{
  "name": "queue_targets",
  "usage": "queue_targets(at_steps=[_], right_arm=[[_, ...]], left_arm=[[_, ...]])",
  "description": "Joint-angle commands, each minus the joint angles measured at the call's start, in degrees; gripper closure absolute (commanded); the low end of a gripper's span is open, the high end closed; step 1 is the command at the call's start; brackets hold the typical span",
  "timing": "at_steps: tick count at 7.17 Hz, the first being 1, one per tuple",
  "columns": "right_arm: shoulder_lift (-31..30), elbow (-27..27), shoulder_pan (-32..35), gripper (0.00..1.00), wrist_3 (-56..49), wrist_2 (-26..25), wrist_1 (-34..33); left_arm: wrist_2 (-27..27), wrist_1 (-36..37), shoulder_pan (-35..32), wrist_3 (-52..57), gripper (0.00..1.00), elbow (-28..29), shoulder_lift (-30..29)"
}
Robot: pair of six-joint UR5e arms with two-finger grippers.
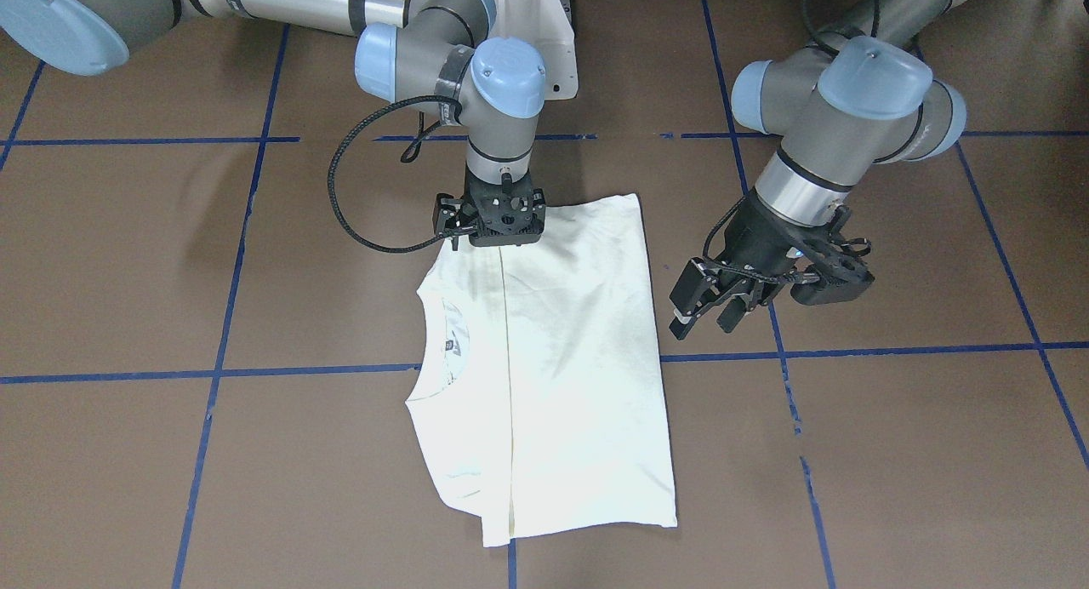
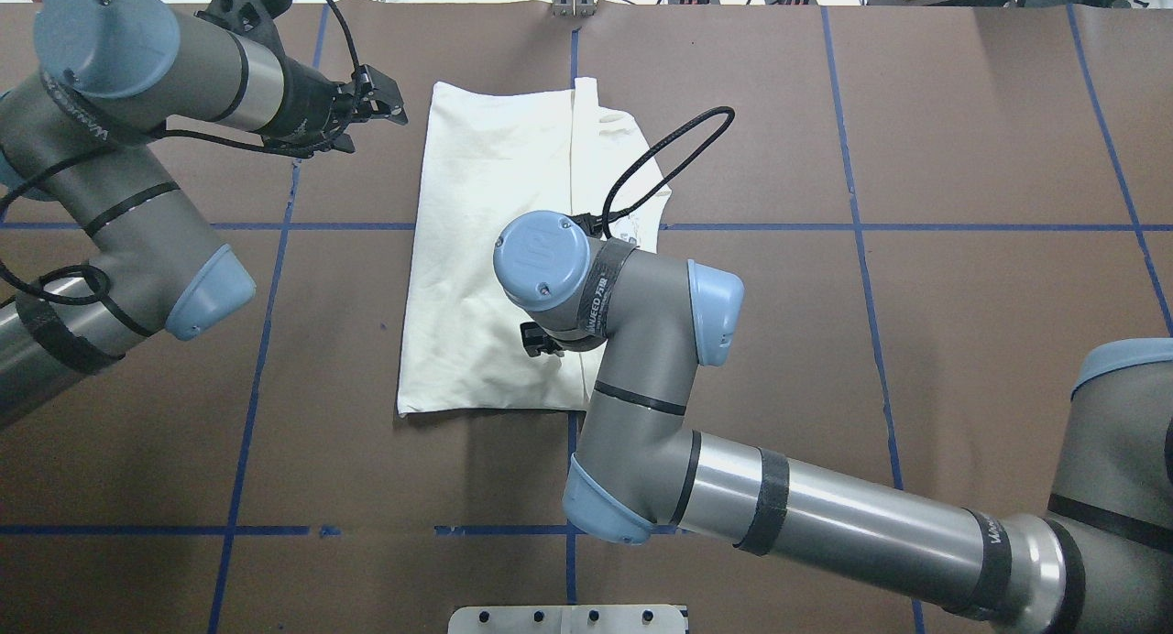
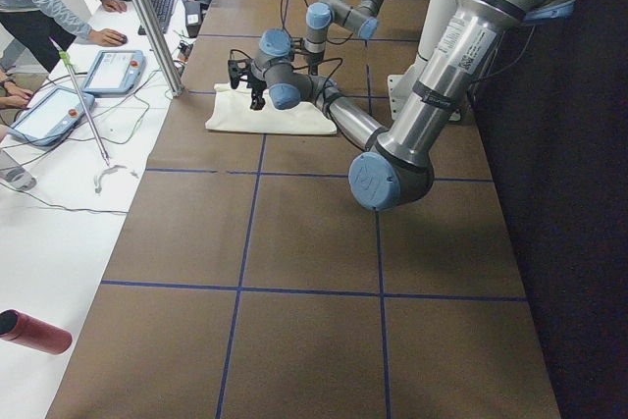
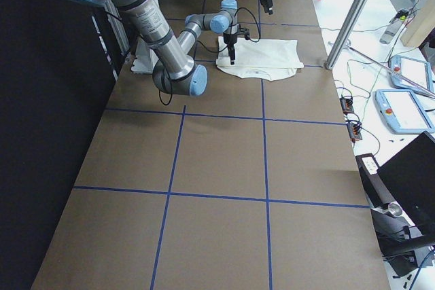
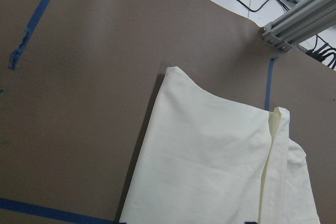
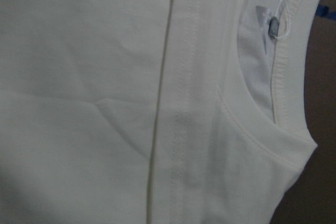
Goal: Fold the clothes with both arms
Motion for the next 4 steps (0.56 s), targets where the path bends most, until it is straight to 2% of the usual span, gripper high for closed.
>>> queue_targets(at_steps=[1, 4], right_arm=[[-0.37, -1.12, -0.51, 0.00, -0.57, -0.41, -0.34], [-1.08, -2.09, -0.51, 0.00, -1.01, -0.59, -0.69]], left_arm=[[0.00, 0.31, 0.00, -0.01, 0.20, -0.35, 0.05], [0.00, 0.31, 0.00, -0.01, 0.20, -0.53, -0.03]])
